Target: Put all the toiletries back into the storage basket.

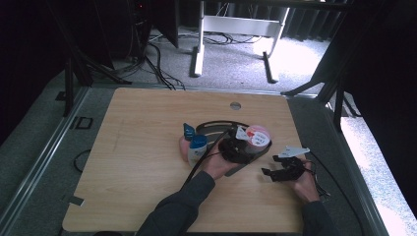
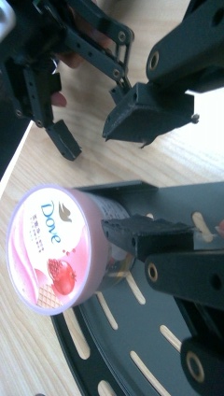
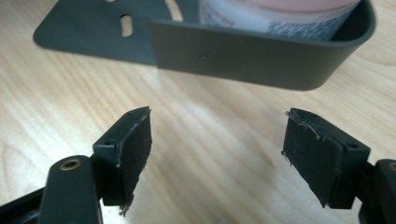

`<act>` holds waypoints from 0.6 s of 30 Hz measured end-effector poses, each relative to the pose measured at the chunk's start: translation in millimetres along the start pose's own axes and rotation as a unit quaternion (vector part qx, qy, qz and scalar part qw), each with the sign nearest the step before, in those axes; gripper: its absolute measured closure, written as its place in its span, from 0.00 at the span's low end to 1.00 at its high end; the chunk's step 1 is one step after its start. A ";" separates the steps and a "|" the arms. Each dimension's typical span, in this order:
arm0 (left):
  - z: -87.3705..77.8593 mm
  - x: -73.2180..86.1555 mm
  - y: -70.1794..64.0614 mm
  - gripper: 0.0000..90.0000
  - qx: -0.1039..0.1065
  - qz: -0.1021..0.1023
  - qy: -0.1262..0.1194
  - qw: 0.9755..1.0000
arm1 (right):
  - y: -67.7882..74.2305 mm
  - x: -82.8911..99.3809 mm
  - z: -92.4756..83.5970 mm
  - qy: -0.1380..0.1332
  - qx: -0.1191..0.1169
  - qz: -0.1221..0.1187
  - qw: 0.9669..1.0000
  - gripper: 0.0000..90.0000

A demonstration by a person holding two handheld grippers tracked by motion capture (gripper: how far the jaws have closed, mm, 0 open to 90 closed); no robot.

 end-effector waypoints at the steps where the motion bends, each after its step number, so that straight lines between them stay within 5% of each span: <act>1: -2.3 -0.5 -1.6 0.56 0.002 0.002 0.002 1.000 | 1.8 2.3 0.3 0.002 0.000 -0.003 1.000 0.25; 18: -34.3 -3.0 -11.5 0.59 0.027 0.026 0.007 0.999 | 12.7 15.1 1.3 -0.003 0.002 0.001 1.000 0.23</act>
Point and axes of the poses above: each handheld gripper's, and its own axes: z roughly forward along the jaws, x roughly out of its underside, y roughly to its left, the point moved 9 cm from there along z, roughly forward along the jaws, and after that the axes turned 2 degrees about -y, right-handed, at the moved point
